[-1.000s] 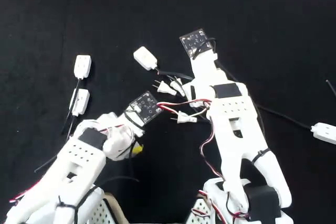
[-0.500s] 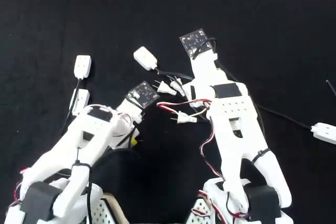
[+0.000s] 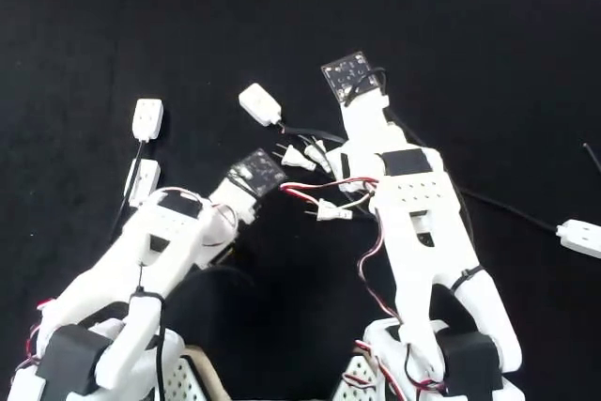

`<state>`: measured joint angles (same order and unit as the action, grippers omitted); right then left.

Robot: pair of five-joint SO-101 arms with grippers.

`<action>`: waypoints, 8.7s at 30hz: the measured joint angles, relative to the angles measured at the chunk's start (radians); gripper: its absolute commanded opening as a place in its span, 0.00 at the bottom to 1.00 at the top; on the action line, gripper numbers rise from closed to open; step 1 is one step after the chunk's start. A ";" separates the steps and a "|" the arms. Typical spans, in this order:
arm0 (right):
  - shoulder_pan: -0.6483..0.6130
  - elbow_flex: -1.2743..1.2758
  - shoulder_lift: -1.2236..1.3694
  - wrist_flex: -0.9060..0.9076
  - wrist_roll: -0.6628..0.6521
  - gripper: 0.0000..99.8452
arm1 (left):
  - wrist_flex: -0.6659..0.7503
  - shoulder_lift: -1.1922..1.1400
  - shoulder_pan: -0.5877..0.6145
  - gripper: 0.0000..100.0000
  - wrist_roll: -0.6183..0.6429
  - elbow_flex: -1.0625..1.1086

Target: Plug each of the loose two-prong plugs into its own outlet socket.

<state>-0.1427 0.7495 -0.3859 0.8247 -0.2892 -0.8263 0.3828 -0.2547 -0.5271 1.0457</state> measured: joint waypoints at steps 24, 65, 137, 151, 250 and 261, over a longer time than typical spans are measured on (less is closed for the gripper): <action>0.017 0.000 0.000 0.000 0.000 0.01 | -0.063 0.379 -0.138 0.25 0.054 0.157; 0.017 0.000 0.000 0.000 0.000 0.01 | -0.226 0.511 -0.155 0.26 0.216 0.209; 0.112 0.000 0.002 0.000 0.000 0.01 | -0.060 -0.098 -0.121 0.20 -0.135 -0.132; 0.115 0.000 0.002 0.000 0.000 0.01 | -0.140 -0.063 -0.009 0.20 -0.169 -0.221; 0.390 -0.222 0.110 0.195 -0.002 0.01 | -0.048 -0.419 -0.376 0.23 0.104 -0.445; 0.379 -0.224 0.118 0.195 -0.002 0.01 | -0.049 -0.419 -0.373 0.23 0.032 -0.451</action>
<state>0.2363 0.5255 -0.2677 1.0196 -0.2908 -0.8753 -0.0361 -0.6276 -0.4948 0.5946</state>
